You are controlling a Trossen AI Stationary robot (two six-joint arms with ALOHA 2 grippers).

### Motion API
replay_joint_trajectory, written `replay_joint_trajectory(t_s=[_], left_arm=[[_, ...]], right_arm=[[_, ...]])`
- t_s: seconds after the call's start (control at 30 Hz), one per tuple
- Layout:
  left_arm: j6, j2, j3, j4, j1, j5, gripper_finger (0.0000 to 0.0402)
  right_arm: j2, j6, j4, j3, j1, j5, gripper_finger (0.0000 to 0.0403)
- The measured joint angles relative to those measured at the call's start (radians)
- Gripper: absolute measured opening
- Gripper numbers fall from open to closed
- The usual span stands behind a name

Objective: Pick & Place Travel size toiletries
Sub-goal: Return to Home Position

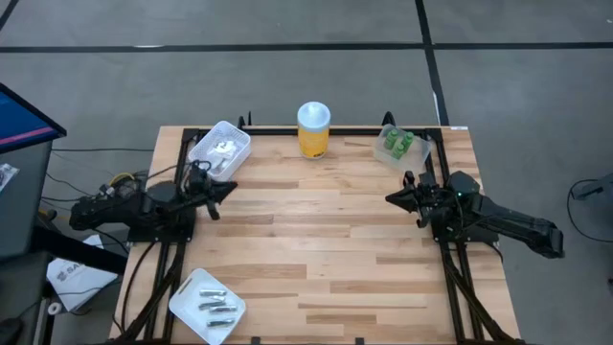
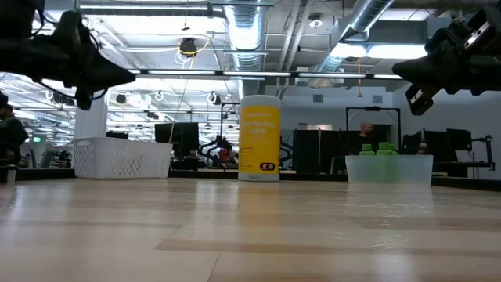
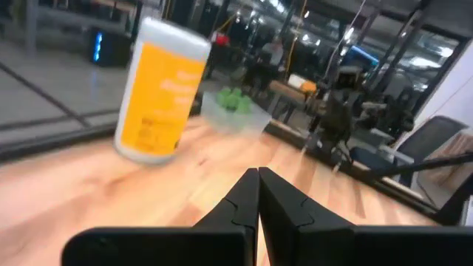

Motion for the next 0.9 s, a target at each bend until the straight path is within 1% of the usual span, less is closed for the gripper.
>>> replay_joint_trajectory(t_s=[0.13, 0.37, 0.9], left_arm=[[0.116, 0.019, -0.046, 0.172, 0.0, -0.002, 0.0001], [0.142, 0.042, -0.052, 0.164, 0.0, 0.0, 0.0001], [0.137, 0.104, -0.052, 0.172, 0.0, -0.009, 0.0001]], right_arm=[[0.0, 0.0, 0.0, 0.0, 0.0, 0.001, 0.0008], [0.0, 0.0, 0.0, 0.0, 0.0, 0.001, 0.0008], [0.0, 0.0, 0.0, 0.0, 0.0, 0.001, 0.0008]])
